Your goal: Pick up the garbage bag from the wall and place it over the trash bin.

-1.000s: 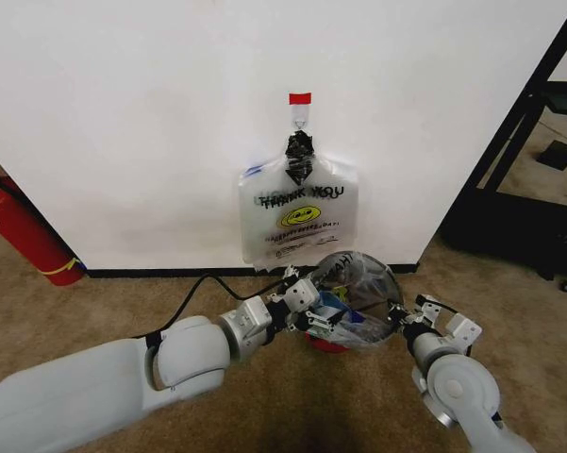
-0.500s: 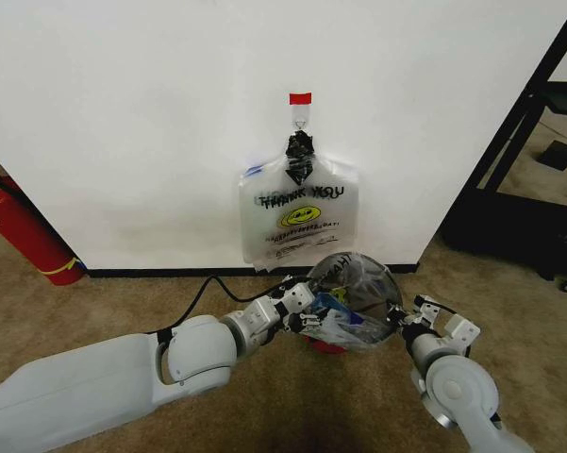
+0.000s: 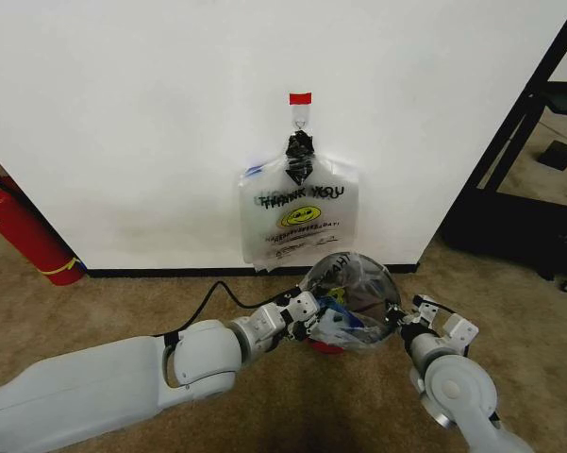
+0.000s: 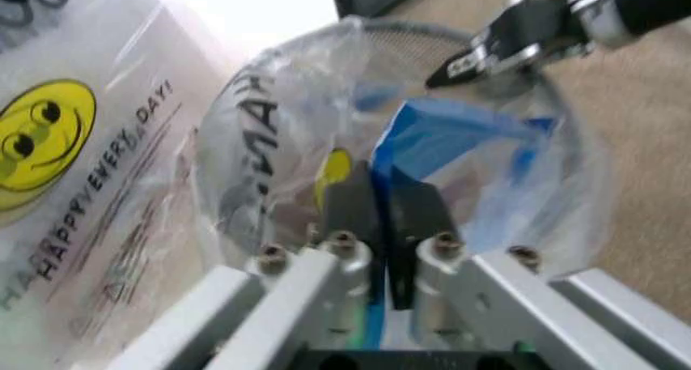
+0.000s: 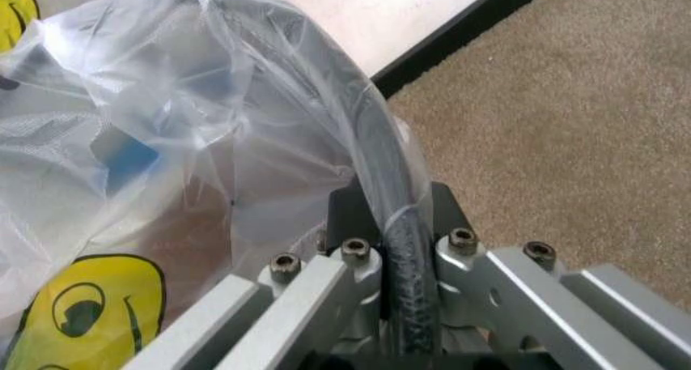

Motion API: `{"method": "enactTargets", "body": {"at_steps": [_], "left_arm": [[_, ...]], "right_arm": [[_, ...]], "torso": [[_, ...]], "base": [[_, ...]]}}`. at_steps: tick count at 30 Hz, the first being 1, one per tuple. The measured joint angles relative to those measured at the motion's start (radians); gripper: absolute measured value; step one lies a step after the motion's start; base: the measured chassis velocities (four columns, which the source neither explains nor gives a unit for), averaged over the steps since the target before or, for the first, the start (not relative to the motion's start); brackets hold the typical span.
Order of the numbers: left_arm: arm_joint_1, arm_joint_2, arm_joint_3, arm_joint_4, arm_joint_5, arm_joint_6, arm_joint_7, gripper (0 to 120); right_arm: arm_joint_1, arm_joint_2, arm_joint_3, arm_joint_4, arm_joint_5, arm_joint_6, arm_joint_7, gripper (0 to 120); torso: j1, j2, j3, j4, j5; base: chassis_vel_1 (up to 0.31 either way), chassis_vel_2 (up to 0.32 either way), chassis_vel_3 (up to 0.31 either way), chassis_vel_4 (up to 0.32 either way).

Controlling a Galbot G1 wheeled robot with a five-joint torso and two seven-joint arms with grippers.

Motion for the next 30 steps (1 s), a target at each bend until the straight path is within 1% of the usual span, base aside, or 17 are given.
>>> {"method": "enactTargets", "body": {"at_steps": [2,3,6,8,10,11,13,14,15,16,18,20,23,24,28,30], "left_arm": [[0.008,0.001,-0.003,-0.002,0.005,-0.011,0.0,0],[0.037,0.005,-0.015,-0.008,0.02,-0.042,0.0,0],[0.11,0.017,-0.054,-0.027,0.043,-0.097,0.001,0],[0.156,0.025,-0.069,-0.04,0.055,-0.136,0.004,0],[0.17,0.027,-0.071,-0.043,0.06,-0.147,0.006,0],[0.203,0.032,-0.074,-0.048,0.079,-0.175,0.011,0],[0.238,0.031,-0.073,-0.048,0.102,-0.2,0.018,0],[0.253,0.018,-0.059,-0.044,0.115,-0.218,0.023,0],[0.261,0.006,-0.043,-0.039,0.122,-0.228,0.027,0],[0.261,0.006,-0.043,-0.039,0.122,-0.228,0.027,0],[0.273,-0.007,-0.027,-0.031,0.137,-0.239,0.031,0],[0.294,-0.018,-0.014,-0.019,0.174,-0.253,0.042,0],[0.346,-0.029,0.001,0.012,0.238,-0.272,0.057,0],[0.346,-0.029,0.001,0.012,0.238,-0.272,0.057,0],[0.391,-0.039,-0.001,0.044,0.298,-0.295,0.071,0],[0.392,-0.044,-0.004,0.052,0.303,-0.298,0.071,0]], "right_arm": [[0.002,0.001,0.0,-0.001,0.0,0.0,0.001,0],[0.007,0.005,0.003,-0.004,0.003,0.0,0.005,0],[0.018,0.016,0.014,-0.011,0.018,0.0,0.018,0],[0.024,0.027,0.026,-0.013,0.036,0.0,0.03,0],[0.026,0.031,0.031,-0.013,0.044,0.0,0.035,0],[0.029,0.039,0.038,-0.012,0.056,-0.002,0.047,0],[0.031,0.048,0.047,-0.008,0.068,-0.004,0.06,0],[0.025,0.058,0.059,0.002,0.073,-0.005,0.069,0],[0.018,0.065,0.067,0.008,0.075,-0.005,0.075,0],[0.018,0.065,0.067,0.008,0.075,-0.005,0.075,0],[0.013,0.073,0.074,0.013,0.075,-0.008,0.086,0],[0.013,0.081,0.076,0.017,0.075,-0.011,0.099,0],[0.016,0.085,0.072,0.02,0.077,-0.021,0.114,0],[0.016,0.085,0.072,0.02,0.077,-0.021,0.114,0],[0.02,0.085,0.072,0.018,0.084,-0.024,0.125,0],[0.019,0.084,0.072,0.019,0.086,-0.024,0.125,0]], "torso": [[0.0,0.0,0.0,0.0,0.0001],[0.0,0.0,0.0,0.0002,0.0],[0.0,0.0,0.0,0.0,0.0],[0.0,0.0,0.0,0.0005,-0.0001],[0.0,0.0,0.0,0.0004,-0.0001],[0.0,0.0,0.0,0.0001,-0.0001],[0.0,0.0,0.0,0.0004,0.0001],[0.0,0.0,0.0,0.0007,0.0],[0.0,0.0,0.0,0.0001,-0.0003],[0.0,0.0,0.0,0.0001,-0.0003],[0.0,0.0,0.0,-0.0007,-0.0003],[0.0,0.0,0.0,-0.0005,0.0002],[0.0,0.0,0.0,0.0005,0.0],[0.0,0.0,0.0,0.0005,0.0],[0.0,0.0,0.0,0.0003,0.0],[0.0,0.0,0.0,0.0004,0.0]], "base": [[0.0,0.0,0.0,0.0],[0.0,0.0,0.0,0.0],[0.0,0.0,0.0,0.0],[0.0,0.0,0.0,0.0],[0.0,0.0,0.0,0.0],[0.0,0.0,0.0,0.0],[0.0,0.0,0.0,0.0],[0.0,0.0,0.0,0.0],[0.0,0.0,0.0,0.0],[0.0,0.0,0.0,0.0],[0.0,0.0,0.0,0.0],[0.0,0.0,0.0,0.0],[0.0,0.0,0.0,0.0],[0.0,0.0,0.0,0.0],[0.0,0.0,0.0,0.0],[0.0,0.0,0.0,0.0]]}}
